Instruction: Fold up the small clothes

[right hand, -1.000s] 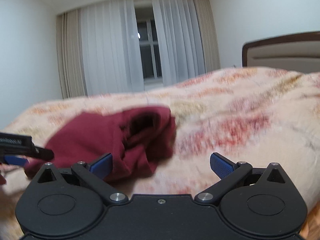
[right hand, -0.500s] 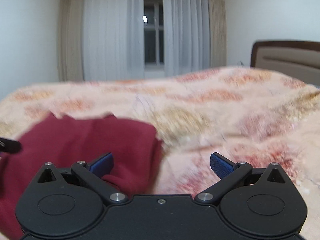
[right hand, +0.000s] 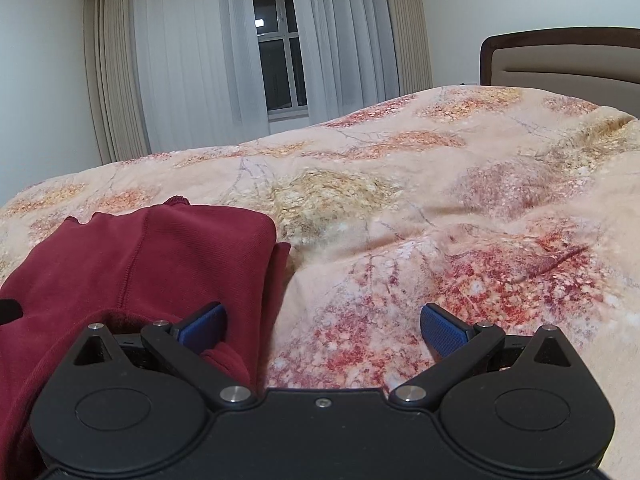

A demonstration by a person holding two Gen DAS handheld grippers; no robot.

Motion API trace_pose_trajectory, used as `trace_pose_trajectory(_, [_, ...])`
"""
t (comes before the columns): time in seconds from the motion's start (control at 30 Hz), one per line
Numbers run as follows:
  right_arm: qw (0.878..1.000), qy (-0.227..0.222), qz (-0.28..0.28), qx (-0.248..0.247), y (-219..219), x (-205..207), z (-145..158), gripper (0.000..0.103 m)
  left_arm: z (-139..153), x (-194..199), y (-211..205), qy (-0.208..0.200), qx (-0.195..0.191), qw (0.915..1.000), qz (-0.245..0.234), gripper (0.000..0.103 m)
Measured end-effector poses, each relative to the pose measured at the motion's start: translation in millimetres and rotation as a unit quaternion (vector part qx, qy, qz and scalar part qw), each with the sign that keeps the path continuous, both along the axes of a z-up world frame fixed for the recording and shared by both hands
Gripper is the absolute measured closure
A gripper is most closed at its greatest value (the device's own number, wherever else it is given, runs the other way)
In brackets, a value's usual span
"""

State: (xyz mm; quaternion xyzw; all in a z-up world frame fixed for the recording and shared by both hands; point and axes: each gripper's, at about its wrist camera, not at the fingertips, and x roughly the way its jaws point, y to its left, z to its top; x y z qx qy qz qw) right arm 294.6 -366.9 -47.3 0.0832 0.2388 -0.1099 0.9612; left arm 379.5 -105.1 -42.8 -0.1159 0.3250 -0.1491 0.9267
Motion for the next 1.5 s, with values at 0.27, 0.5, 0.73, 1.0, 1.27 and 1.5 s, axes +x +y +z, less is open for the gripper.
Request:
trace_pose_trajectory(0.27, [1.0, -0.008, -0.002, -0.005, 3, -4, 0, 0.0, -7, -4, 7, -0.014, -0.025, 0.9996, -0.002, 0.0])
trace_pose_trajectory(0.5, [0.998, -0.033, 0.018, 0.042, -7, -12, -1, 0.0, -10, -5, 9, -0.022, -0.032, 0.9992, -0.001, 0.0])
trace_pose_trajectory(0.73, [0.995, -0.057, 0.029, 0.08, -15, -22, -2, 0.0, -9, -6, 10, -0.023, -0.034, 0.9992, -0.001, 0.0])
trace_pose_trajectory(1.0, [0.986, -0.085, 0.051, 0.136, -27, -32, 12, 0.0, 10, -5, 10, -0.019, -0.019, 0.9993, -0.026, 0.0])
trace_pose_trajectory(1.27, [0.984, -0.052, 0.099, 0.142, -12, -2, 23, 0.0, 24, 7, 5, -0.016, 0.009, 0.9983, -0.056, 0.0])
trace_pose_trajectory(1.5, [0.966, 0.0, 0.132, 0.223, -22, 20, 3, 0.0, 7, 16, 6, 0.017, -0.024, 0.9947, -0.098, 0.001])
